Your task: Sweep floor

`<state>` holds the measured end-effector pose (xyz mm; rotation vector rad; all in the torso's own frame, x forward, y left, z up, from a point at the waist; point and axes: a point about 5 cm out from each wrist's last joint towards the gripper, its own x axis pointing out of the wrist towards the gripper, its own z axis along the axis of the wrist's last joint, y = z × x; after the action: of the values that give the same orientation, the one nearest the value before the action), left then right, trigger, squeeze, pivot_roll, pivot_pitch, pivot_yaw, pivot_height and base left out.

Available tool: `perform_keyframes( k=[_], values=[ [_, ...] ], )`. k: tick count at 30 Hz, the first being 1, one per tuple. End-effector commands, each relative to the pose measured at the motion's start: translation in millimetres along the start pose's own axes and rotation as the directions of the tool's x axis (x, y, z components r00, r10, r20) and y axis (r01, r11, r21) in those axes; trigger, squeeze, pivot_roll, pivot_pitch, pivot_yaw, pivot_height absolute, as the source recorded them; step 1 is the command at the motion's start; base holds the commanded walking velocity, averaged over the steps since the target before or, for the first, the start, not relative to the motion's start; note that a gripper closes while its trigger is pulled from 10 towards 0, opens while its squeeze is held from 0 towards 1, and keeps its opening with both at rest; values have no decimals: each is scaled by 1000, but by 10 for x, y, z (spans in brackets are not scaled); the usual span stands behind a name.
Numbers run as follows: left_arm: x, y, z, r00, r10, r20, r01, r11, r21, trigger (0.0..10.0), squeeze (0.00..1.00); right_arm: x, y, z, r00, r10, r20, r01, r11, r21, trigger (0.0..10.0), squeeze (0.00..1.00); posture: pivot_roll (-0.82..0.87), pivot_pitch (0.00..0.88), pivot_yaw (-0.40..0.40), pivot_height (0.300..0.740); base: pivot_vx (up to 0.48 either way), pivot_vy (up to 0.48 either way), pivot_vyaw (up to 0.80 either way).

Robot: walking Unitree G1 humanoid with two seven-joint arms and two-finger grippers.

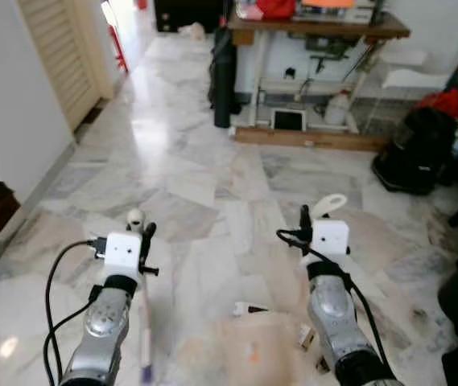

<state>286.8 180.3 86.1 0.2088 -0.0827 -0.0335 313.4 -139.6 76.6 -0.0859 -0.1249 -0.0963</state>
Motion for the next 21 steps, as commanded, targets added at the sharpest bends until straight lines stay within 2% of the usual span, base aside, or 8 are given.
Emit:
perform_keyframes(
  k=[1,21],
  values=[
    [30,-31,103,999,-5,53,5,1000,-7,10000,0,50,-64,74,999,-13,35,14,1000,-16,10000,0,117,22,11,740,300,0,0],
    [22,-37,118,998,-3,61,4,1000,-14,10000,0,40,-71,50,1000,-13,19,13,1000,-22,10000,0,117,29,11,740,282,0,0]
  ],
)
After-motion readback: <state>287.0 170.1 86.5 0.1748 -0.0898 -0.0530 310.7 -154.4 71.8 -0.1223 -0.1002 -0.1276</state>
